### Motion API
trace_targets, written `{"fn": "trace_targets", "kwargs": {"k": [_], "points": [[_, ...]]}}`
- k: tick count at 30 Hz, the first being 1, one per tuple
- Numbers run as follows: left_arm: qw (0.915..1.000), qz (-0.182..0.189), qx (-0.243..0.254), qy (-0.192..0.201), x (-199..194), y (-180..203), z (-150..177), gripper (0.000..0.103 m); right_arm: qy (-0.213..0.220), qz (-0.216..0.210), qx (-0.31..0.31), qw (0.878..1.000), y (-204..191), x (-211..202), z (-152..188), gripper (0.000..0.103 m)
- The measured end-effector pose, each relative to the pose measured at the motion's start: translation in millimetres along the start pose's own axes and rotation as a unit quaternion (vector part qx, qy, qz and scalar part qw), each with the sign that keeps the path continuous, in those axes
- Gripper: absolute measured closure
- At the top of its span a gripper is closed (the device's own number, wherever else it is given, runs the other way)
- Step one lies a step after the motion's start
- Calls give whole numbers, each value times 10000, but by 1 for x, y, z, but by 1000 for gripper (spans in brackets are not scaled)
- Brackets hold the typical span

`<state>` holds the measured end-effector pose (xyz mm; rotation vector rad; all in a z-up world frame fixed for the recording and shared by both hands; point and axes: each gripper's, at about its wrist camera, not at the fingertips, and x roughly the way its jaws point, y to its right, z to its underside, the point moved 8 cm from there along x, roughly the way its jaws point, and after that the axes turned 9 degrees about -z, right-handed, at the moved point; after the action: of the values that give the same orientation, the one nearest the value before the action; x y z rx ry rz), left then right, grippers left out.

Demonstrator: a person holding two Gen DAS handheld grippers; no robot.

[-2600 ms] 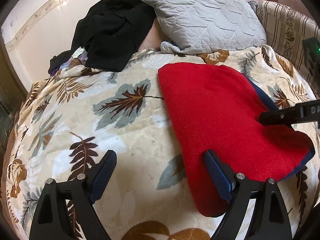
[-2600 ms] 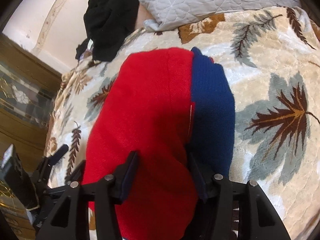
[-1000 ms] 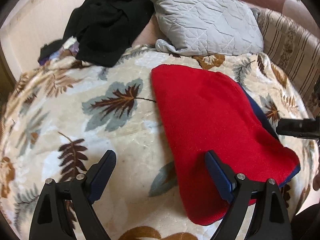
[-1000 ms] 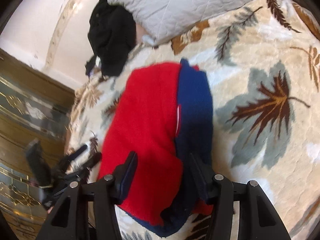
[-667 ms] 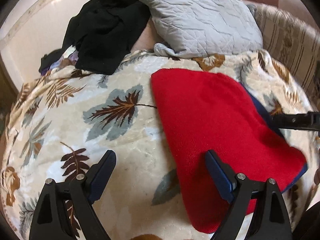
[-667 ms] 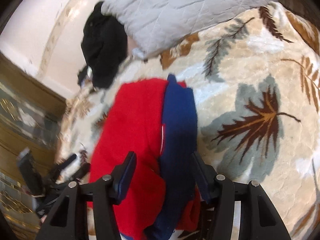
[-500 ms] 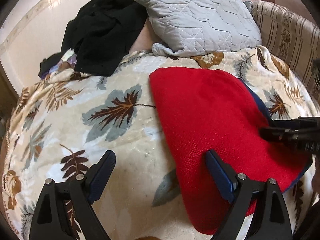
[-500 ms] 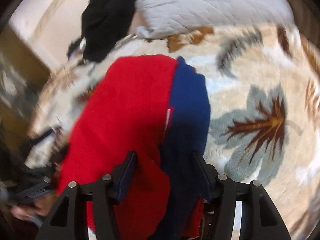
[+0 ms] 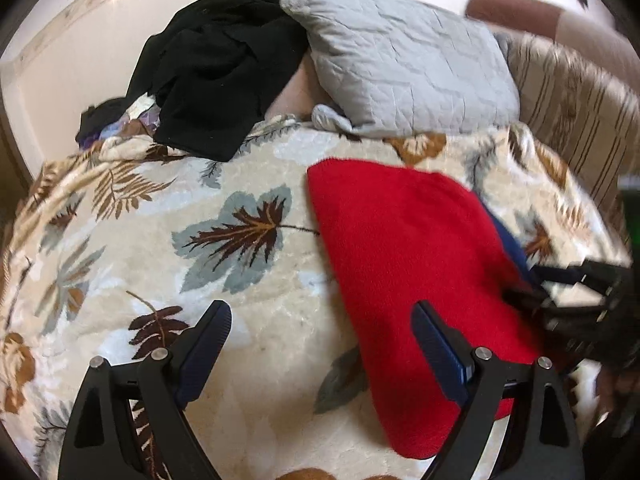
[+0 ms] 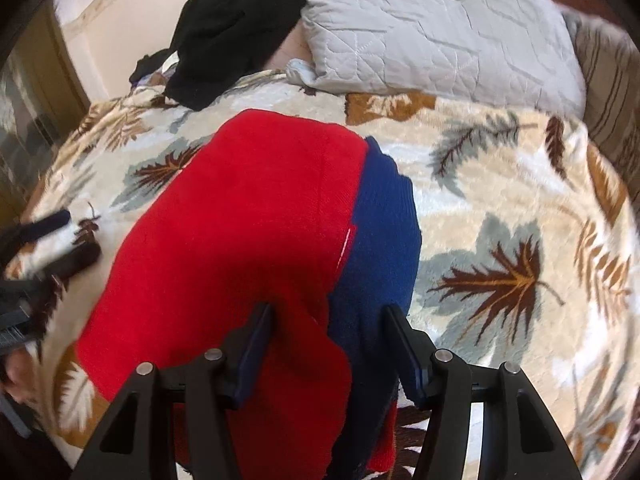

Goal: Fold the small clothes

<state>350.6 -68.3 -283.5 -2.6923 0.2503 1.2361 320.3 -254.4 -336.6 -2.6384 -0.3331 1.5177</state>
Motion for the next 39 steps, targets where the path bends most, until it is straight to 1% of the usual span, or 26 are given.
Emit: {"fn": "trace_targets", "kwargs": {"k": [4,13,18,19,21,22,25,28,30,33,36,37,39], "points": [[9998,73,-164,-5,2,-3,-5,12,56,228,-252,9994,-4,-1,-1,41],[9999,21,-99,-90,11,-4,-3,12,145,529,-553,9970,-12,-1,-1,41],[9998,37,-29,-193,16,1,1,12,152,514,-563,9970,-11,-1,-1,41],[9997,19,58,-243,19,4,3,12,151,511,-562,9970,-11,0,-1,41],[9990,-153,238,-354,25,7,8,12,149,501,-560,9971,-11,0,-1,41],[9981,-294,348,-416,31,8,12,11,152,493,-546,9972,-11,0,-1,41],[9984,-252,272,-438,29,6,11,11,157,440,-495,9977,-10,0,0,41],[9988,-231,101,-413,25,-1,8,12,157,352,-440,9983,-9,0,0,41],[9990,-16,-86,-443,22,-5,5,12,124,207,-343,9991,-7,-1,-2,41],[9979,227,-269,-537,19,-8,2,12,129,-149,-136,9997,-2,-4,-5,41],[9934,695,-320,-857,20,-5,6,12,303,-591,365,9971,13,-13,-12,41],[9923,775,-374,-892,21,-6,6,12,377,-707,568,9952,19,-16,-14,41],[9900,894,-536,-955,23,-8,6,12,491,-988,983,9890,32,-19,-17,37]]}}
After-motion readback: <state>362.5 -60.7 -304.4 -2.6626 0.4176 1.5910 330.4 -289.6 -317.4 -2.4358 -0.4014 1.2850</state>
